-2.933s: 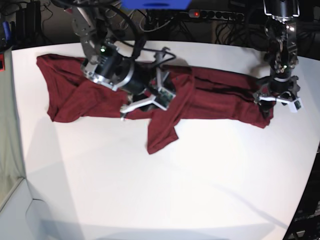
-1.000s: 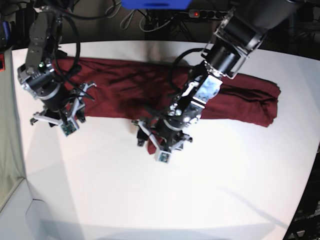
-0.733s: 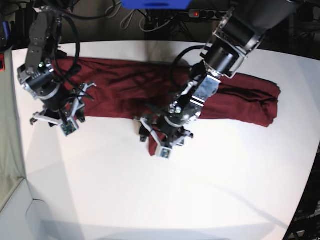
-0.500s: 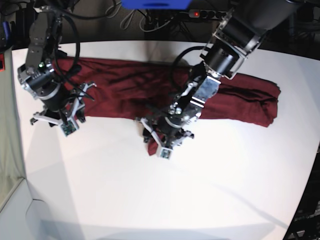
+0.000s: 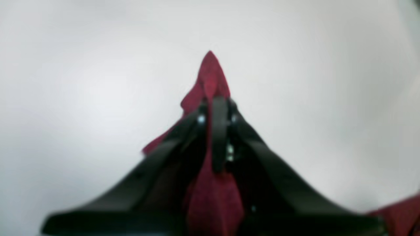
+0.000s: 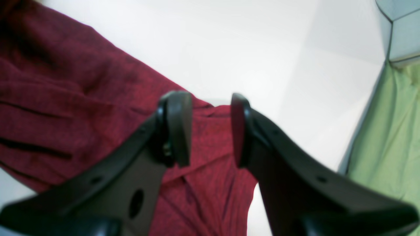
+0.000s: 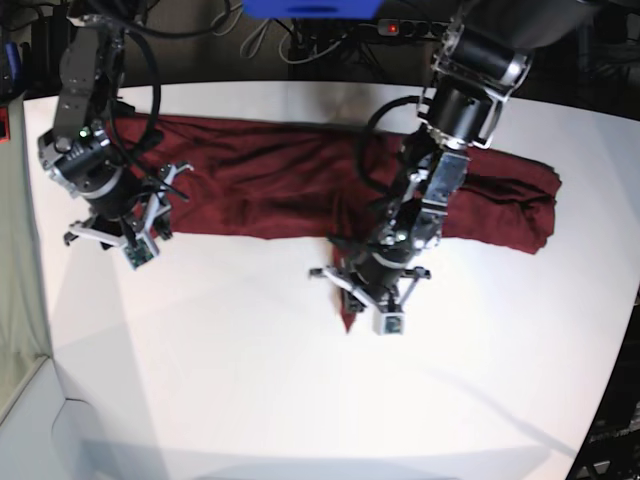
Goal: Layout the t-shirt on the table in an organized manner, then fold the t-shirt properly
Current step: 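Move the left gripper to the strip end and grasp it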
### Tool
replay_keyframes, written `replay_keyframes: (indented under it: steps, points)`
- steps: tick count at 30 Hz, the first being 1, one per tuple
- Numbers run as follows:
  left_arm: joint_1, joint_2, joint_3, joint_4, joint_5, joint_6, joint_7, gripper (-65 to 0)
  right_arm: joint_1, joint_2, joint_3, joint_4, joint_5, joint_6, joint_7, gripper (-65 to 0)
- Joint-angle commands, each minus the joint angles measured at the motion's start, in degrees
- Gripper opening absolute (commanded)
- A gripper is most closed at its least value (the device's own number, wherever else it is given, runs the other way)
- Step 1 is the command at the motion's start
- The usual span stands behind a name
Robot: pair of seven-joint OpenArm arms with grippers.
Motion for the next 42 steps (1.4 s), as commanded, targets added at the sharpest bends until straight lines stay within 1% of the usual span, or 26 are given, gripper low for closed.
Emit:
replay_keyframes:
  steps: [1,7,14,18,25,28,32,42]
  points:
    - [-0.5,-0.3,-1.9,3.4,0.0,-0.3,-1.0,-65.0,0.7,0.5,0.1,0.9,0.5,0.2,1.4,-43.9]
    - [7.1,-2.7,-12.0,17.3,-0.1,-0.3,-0.9,-65.0,0.7,0.5,0.1,0.9,0.5,0.2,1.4,-43.9]
    - [18.2,-2.7,-22.9,30.8,-0.1,-0.1,-0.9,-65.0,0.8,0.3,-0.2,0.9,0.6,0.2,1.4,-43.9]
    - [23.2,-2.6,-28.8,35.5,-0.1,-0.2,-0.9,-65.0,0.9,0.2,-0.3,0.9,0.7,0.2,1.4,-43.9]
    - [27.0,-2.7,-36.4,36.5,-0.1,-0.4,-0.9,-65.0,0.8,0.0,-0.3,0.9,0.8,0.2,1.4,-43.9]
    - [27.4,-2.7,-39.3,36.1,-0.1,-0.4,-0.9,-65.0,0.8,-0.8,-0.3,0.9,0.8,0.2,1.4,-43.9]
    - [27.7,-2.3,-42.5,36.1,-0.1,-0.4,-0.9,-65.0,0.7,-1.0,-0.4,0.9,0.8,0.2,1.4,-43.9]
    - [28.5,-2.5,-43.0,28.5,-0.1,-0.4,-1.0,-65.0,0.7,-1.0,-0.4,0.9,0.8,0.2,1.4,-43.9]
